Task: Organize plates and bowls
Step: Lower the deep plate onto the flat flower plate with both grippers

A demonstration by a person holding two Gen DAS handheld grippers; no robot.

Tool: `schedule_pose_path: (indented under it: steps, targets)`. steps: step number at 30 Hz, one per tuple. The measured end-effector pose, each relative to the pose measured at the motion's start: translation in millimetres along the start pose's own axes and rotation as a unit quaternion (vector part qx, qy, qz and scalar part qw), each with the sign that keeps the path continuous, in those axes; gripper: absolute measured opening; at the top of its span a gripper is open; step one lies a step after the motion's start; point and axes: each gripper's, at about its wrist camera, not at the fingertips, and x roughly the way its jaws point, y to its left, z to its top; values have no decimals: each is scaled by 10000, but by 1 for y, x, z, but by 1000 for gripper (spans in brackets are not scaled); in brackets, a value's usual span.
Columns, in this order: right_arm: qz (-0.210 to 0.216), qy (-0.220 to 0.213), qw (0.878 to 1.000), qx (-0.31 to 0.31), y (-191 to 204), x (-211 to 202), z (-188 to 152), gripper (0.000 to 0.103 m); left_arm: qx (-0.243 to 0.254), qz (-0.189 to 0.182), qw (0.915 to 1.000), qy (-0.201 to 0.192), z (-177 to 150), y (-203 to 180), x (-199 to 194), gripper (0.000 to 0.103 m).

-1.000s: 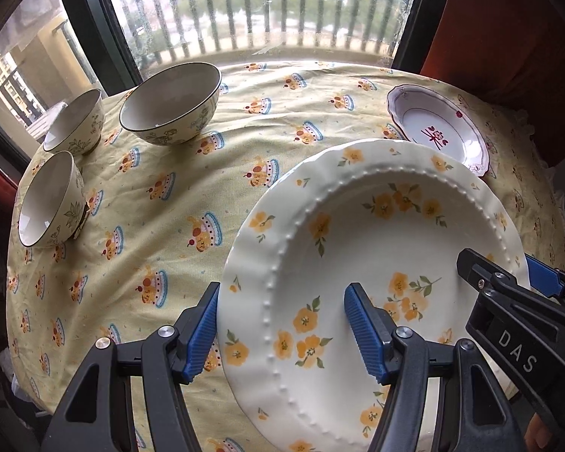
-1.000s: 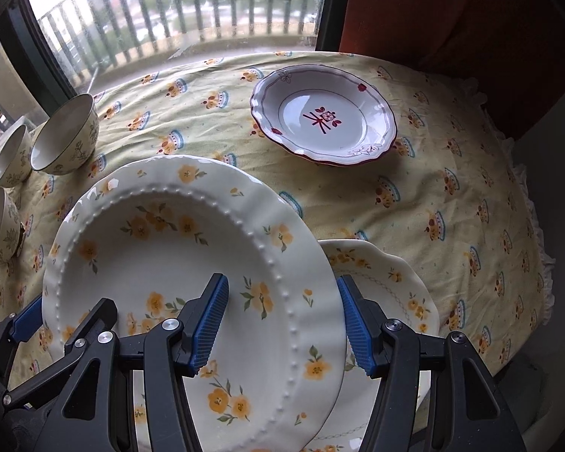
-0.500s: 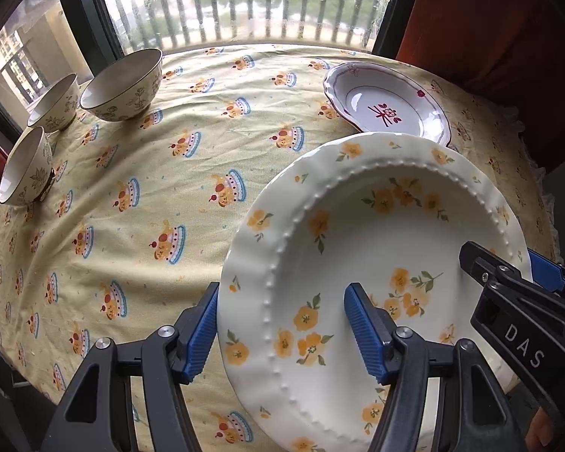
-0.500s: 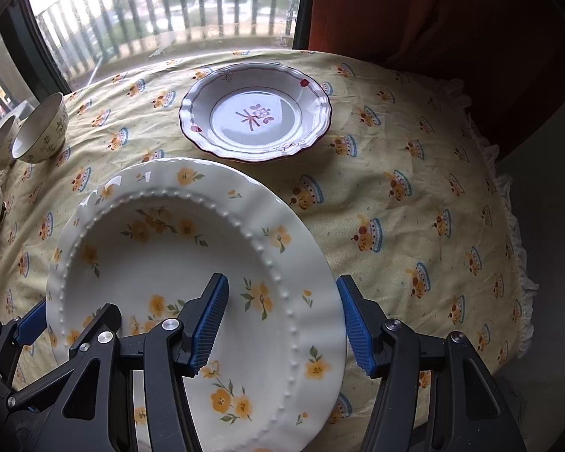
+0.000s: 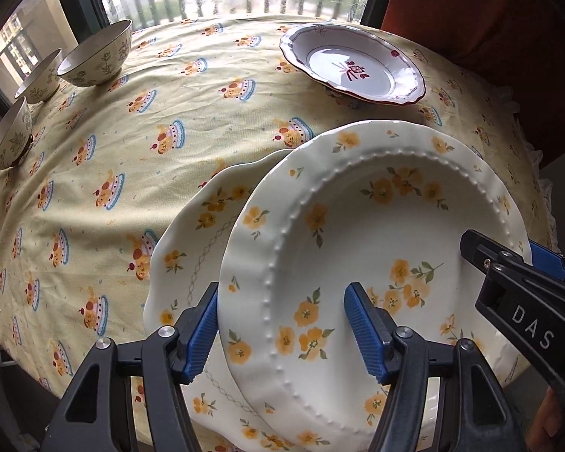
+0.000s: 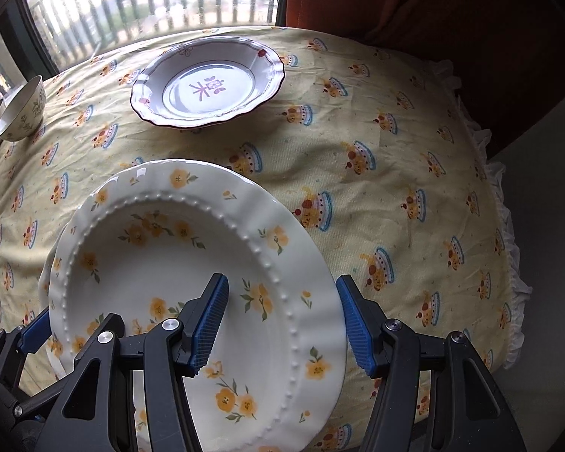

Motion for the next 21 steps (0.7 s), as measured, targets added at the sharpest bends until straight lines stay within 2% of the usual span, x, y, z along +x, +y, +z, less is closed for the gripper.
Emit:
schedule_pose_path:
  steps: [10, 15, 21]
  targets:
    - [72, 54, 9994, -331, 2, 9, -1, 63, -202, 41, 9998, 25, -4, 2, 10, 69]
    - [237, 131, 9988, -420, 8, 8, -4, 62, -229, 258, 9992, 185, -9, 5, 18, 70]
    - [377, 287, 9987, -185, 8, 12, -10, 62, -36, 559, 9984, -56, -8, 1, 16, 69]
